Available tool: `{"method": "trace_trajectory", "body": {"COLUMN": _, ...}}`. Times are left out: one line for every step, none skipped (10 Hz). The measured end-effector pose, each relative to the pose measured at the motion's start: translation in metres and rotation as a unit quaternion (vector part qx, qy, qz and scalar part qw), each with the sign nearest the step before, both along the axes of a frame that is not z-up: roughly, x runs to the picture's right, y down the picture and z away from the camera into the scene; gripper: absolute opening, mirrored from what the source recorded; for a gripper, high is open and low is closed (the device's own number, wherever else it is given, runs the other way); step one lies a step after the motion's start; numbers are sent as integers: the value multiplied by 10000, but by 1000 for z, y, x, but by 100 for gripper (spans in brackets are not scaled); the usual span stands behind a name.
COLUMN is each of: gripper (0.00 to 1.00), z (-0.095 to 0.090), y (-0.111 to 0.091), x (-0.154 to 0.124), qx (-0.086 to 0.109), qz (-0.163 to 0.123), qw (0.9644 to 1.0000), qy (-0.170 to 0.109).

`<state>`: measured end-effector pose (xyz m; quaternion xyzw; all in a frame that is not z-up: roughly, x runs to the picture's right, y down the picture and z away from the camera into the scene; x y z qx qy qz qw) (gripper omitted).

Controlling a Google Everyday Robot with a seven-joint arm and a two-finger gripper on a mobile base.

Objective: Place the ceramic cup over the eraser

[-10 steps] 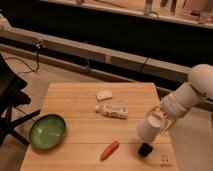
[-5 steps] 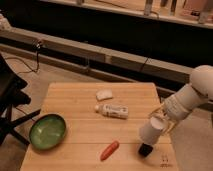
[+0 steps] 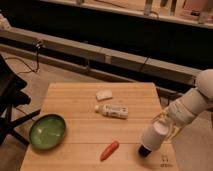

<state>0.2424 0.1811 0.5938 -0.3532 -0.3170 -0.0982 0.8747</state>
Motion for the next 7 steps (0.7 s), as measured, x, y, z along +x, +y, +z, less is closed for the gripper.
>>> {"method": "trace_trajectory", "body": {"gripper": 0, "z": 0, "y": 6, "x": 0, "qx": -53, "qz": -20, "qw": 10000, "qy": -7}}
{"method": "trace_trajectory", "body": {"gripper": 0, "z": -1, "y": 11, "x": 0, "qx": -101, "qz": -35, "qw": 9999, "qy": -20}}
{"method": "trace_trajectory", "body": {"gripper": 2, "z": 0, "y": 15, "x": -1, "qx": -134, "qz": -49, "qw": 9999, "qy": -43}}
{"method": "trace_trajectory", "body": {"gripper": 9, "z": 1, "y": 16, "x": -4, "qx": -148, "qz": -64, "qw": 9998, "qy": -75}}
{"method": "trace_trajectory", "body": {"gripper": 21, "z": 2, "y": 17, "x": -7, "qx": -163, "qz": -89, "qw": 9998, "qy": -117}}
{"method": "trace_trajectory", "body": {"gripper": 35, "z": 4, "y": 17, "x": -11, "qx": -174, "qz": -121, "qw": 9997, "qy": -150}}
{"method": "trace_trajectory", "body": {"gripper": 45, "z": 7, "y": 17, "x": -13, "qx": -170, "qz": -148, "qw": 9996, "qy": -161}}
